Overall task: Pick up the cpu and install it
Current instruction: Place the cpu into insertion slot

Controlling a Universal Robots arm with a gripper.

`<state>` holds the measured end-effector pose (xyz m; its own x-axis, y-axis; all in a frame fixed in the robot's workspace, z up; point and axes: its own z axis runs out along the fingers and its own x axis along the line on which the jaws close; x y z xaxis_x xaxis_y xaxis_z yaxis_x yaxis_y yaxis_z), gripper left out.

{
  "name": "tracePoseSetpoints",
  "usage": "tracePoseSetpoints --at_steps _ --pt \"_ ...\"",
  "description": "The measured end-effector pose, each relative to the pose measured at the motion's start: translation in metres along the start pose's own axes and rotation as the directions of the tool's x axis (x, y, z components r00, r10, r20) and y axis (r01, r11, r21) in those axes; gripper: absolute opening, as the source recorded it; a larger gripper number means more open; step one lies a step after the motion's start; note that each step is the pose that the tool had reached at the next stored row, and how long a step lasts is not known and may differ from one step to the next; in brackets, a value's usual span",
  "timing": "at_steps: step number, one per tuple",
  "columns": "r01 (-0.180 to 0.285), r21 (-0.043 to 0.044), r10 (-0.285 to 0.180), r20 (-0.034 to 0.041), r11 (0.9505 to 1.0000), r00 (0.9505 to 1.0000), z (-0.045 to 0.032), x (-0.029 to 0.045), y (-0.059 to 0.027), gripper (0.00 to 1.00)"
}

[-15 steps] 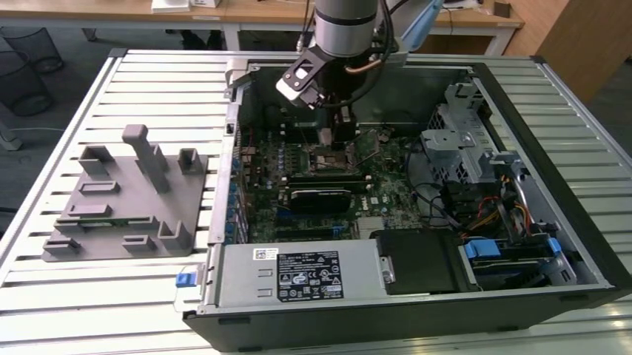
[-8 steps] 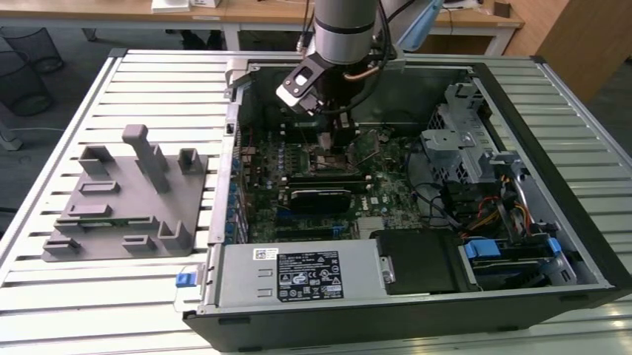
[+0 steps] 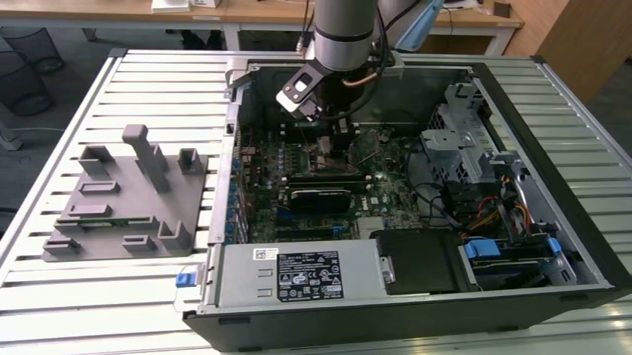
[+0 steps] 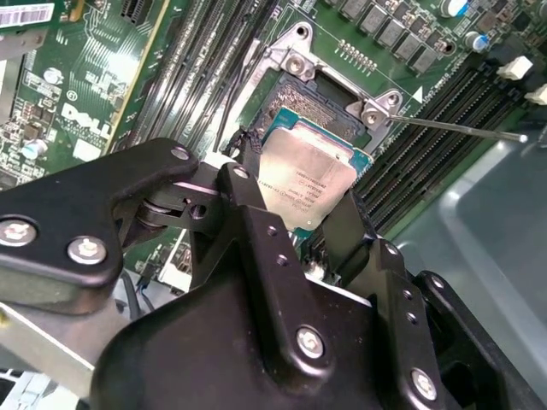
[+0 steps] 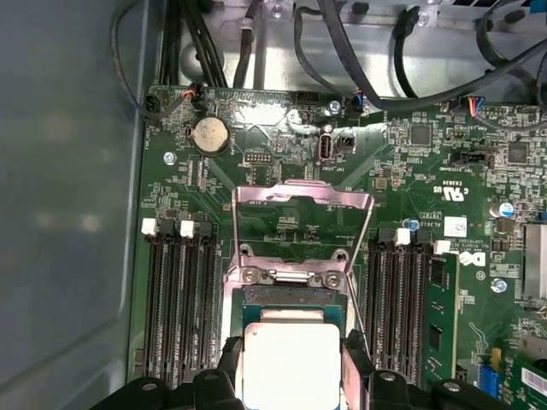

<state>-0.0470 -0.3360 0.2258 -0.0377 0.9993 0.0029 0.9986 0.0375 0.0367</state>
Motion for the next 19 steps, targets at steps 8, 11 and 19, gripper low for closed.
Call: tracePoseSetpoints --at_steps 8,11,19 --pt "0.000 0.0000 0.000 0.0000 1.0000 1.0000 0.0084 0.0000 -0.0003 0.54" --pt "0.000 0.0000 0.000 0.0000 1.0000 1.0000 0.0113 0.0000 -0.0004 0.54" --pt "0.000 -0.0001 0.000 -0.0001 1.0000 1.0000 0.0193 0.0004 -0.0007 0.54"
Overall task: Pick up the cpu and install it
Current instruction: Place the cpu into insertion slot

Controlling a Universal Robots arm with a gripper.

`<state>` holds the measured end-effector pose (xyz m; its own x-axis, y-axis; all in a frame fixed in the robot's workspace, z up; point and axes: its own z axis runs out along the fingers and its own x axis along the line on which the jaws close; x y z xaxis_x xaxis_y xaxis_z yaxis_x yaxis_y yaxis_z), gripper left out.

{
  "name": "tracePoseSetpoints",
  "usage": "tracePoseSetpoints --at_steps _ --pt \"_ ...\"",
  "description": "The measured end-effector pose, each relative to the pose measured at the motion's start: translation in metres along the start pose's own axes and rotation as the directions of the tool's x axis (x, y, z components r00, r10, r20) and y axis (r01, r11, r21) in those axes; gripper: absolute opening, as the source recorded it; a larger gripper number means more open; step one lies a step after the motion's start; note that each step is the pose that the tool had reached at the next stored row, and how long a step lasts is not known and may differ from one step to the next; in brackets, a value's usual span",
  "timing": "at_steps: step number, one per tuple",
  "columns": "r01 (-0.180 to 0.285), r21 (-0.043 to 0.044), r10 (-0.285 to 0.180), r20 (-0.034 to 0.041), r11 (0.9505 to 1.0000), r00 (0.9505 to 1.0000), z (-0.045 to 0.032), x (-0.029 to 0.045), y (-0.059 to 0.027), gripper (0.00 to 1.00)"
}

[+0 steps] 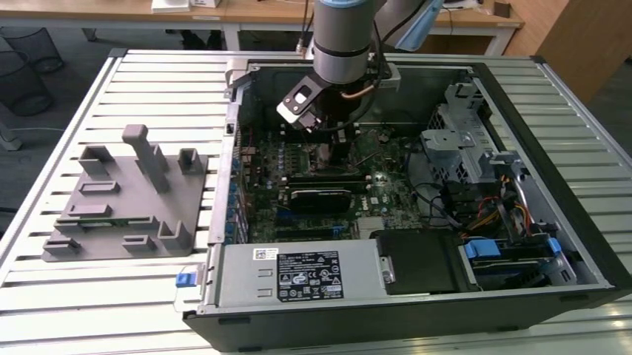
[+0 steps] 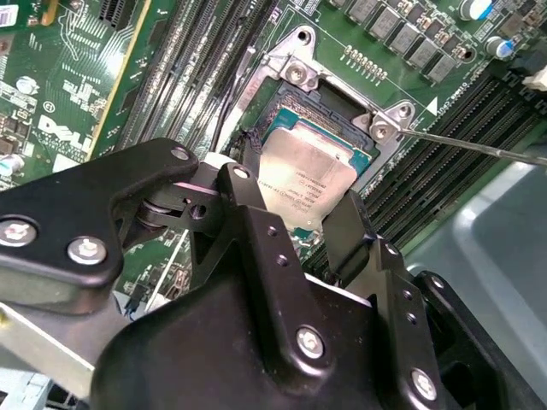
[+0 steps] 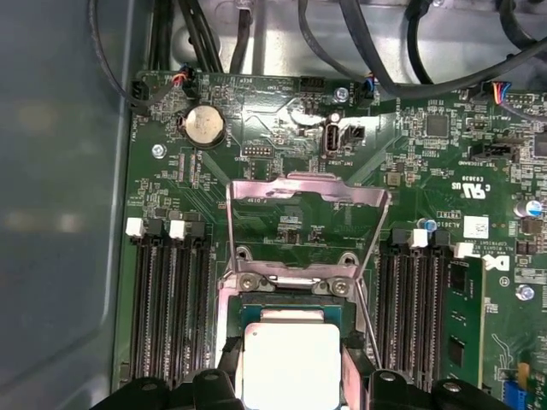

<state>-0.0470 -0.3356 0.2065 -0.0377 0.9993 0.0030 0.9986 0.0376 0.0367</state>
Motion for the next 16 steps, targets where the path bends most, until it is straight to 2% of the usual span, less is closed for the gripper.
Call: tracePoseSetpoints --at_steps 16 --pt "-0.012 0.0000 0.012 -0.0010 0.9999 0.9999 0.0111 0.0000 -0.0017 0.54"
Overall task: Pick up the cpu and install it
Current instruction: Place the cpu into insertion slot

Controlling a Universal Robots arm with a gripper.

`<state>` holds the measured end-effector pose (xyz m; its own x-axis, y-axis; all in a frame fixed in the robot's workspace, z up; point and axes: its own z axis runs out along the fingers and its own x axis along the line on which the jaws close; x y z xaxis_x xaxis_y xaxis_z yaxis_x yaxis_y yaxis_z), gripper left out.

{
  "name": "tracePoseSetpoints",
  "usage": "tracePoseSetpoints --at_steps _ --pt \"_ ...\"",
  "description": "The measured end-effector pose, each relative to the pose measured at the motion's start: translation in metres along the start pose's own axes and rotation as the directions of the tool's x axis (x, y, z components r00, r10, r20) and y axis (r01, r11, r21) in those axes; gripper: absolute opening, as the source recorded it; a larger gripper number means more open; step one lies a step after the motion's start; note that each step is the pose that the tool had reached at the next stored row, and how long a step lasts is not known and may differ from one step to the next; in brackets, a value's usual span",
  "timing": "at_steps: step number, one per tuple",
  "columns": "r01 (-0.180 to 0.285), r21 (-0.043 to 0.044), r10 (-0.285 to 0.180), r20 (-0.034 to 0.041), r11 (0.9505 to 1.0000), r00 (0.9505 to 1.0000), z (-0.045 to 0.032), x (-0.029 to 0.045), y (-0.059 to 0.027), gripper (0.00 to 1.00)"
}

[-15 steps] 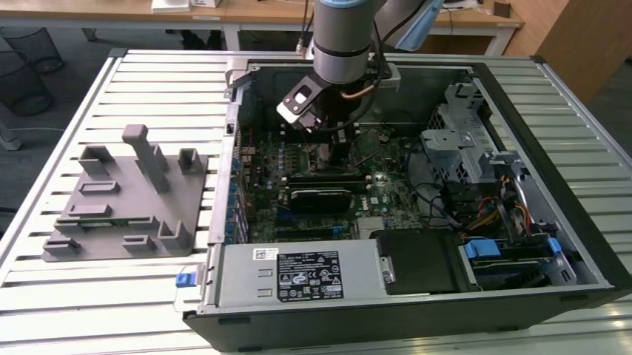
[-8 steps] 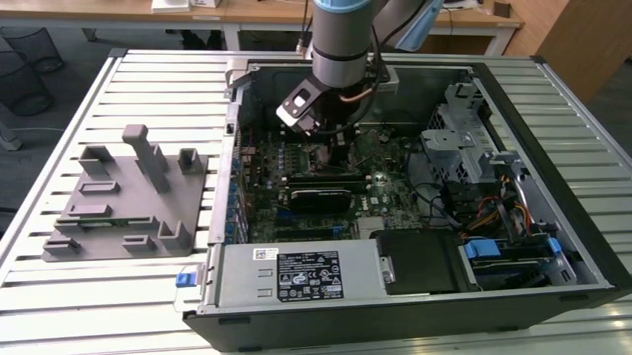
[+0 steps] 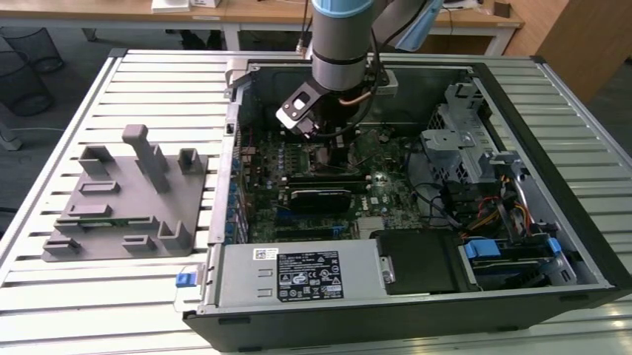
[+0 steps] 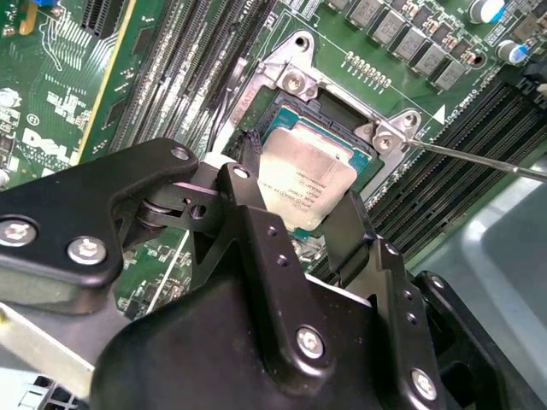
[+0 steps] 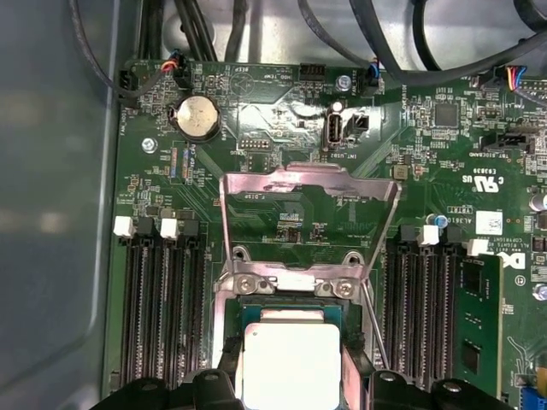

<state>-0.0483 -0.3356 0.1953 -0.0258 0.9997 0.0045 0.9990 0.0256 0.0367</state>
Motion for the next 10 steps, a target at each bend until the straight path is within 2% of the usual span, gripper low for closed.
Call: tracePoseSetpoints --at_steps 10 --pt "-0.005 0.0000 0.005 -0.0005 1.0000 1.0000 0.0033 0.0000 -0.0001 0.54"
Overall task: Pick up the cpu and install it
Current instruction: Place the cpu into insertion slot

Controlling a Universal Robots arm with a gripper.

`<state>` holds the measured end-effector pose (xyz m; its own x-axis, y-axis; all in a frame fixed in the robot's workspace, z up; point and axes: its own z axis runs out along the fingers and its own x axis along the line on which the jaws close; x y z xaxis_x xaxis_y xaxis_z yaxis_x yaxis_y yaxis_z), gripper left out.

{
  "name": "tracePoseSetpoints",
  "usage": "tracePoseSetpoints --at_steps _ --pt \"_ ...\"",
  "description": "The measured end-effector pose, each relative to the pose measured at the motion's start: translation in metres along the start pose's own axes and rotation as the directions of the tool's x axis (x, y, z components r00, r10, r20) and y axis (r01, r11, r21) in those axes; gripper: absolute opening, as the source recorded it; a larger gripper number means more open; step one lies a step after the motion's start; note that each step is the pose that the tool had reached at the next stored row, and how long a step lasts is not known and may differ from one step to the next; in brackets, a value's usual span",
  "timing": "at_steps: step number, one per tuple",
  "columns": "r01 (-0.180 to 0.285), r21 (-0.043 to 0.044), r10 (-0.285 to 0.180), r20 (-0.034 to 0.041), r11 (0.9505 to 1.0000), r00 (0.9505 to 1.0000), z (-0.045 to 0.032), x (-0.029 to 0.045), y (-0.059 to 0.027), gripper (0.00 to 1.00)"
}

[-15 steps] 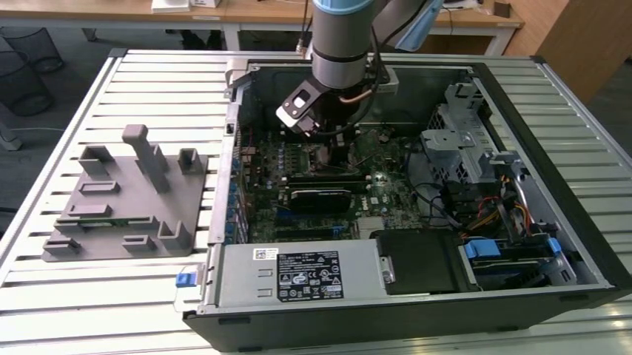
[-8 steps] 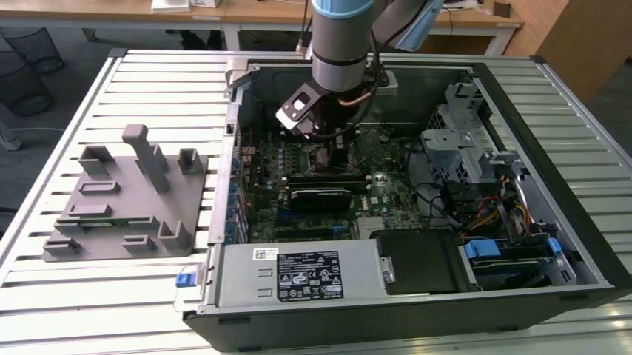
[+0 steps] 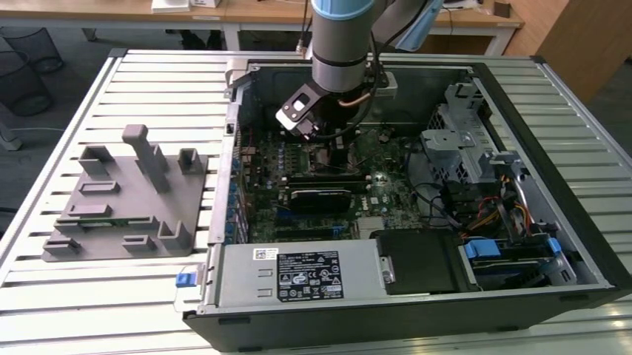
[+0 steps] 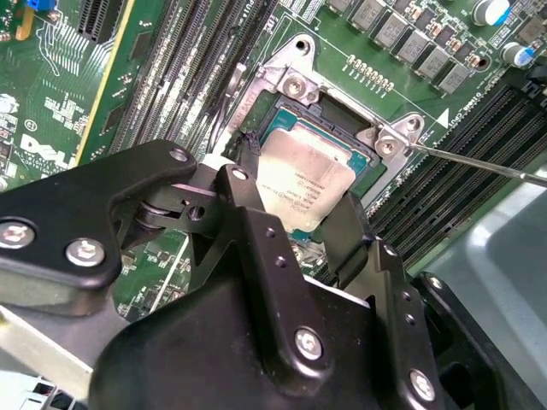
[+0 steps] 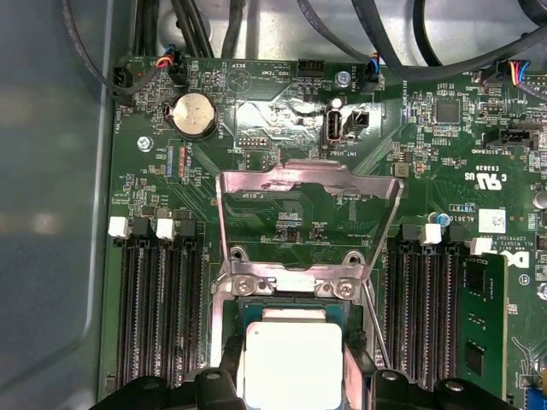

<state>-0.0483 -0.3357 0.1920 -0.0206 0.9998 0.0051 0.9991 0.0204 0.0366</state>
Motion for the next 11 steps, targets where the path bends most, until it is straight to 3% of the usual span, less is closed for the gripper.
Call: tracePoseSetpoints --at_steps 11 --pt "0.000 0.0001 0.000 0.0002 1.0000 1.0000 -0.0011 0.0000 0.0001 0.61"
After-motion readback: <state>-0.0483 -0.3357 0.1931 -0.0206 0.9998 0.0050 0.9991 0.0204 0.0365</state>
